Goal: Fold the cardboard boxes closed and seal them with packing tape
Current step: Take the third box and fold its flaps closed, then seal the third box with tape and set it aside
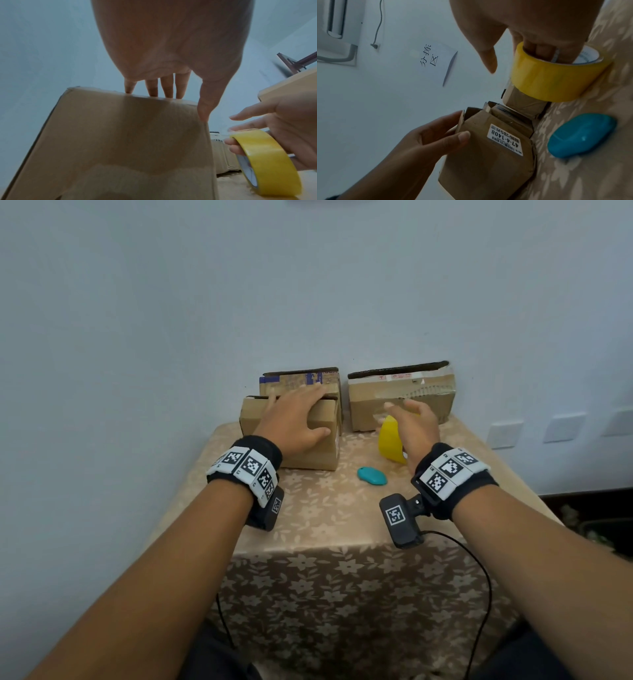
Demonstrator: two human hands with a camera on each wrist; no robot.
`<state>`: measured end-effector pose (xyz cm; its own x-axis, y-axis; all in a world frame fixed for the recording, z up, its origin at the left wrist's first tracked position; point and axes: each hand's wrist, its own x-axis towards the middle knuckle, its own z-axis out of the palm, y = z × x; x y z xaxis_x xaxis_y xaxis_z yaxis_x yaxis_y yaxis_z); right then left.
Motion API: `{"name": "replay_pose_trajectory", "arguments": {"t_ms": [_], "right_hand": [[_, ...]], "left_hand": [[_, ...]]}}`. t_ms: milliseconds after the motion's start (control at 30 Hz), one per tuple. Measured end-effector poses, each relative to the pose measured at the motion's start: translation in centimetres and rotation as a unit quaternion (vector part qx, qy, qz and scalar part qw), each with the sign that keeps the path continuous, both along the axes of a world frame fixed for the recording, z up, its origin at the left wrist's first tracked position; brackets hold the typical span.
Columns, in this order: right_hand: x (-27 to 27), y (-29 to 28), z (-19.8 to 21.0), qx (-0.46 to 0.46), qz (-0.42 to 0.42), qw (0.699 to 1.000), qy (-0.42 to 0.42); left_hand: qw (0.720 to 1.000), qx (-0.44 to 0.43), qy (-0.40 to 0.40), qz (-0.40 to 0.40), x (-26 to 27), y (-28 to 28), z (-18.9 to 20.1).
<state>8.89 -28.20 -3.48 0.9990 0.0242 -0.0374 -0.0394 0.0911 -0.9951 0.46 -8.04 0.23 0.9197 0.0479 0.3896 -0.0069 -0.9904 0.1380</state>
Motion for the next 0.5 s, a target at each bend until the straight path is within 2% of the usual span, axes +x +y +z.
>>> {"name": "replay_pose_trajectory", "arguments": {"t_ms": [200, 333, 500], "right_hand": [[-0.6, 0.6, 0.1, -0.017, 0.064, 0.994, -0.088], [-0.9, 1.0, 0.3, -0.008, 0.092, 0.988, -0.120], [-2.0, 1.6, 0.6, -0.012, 0.143, 0.981, -0.133]], "left_hand": [[0.998, -0.028, -0.056, -0.026, -0.7, -0.2, 0.1], [0.995, -0.049, -0.064, -0.059, -1.0, -0.4, 0.1], [0.992, -0.067, -0.089, -0.063, -0.3, -0.8, -0.5]]}}
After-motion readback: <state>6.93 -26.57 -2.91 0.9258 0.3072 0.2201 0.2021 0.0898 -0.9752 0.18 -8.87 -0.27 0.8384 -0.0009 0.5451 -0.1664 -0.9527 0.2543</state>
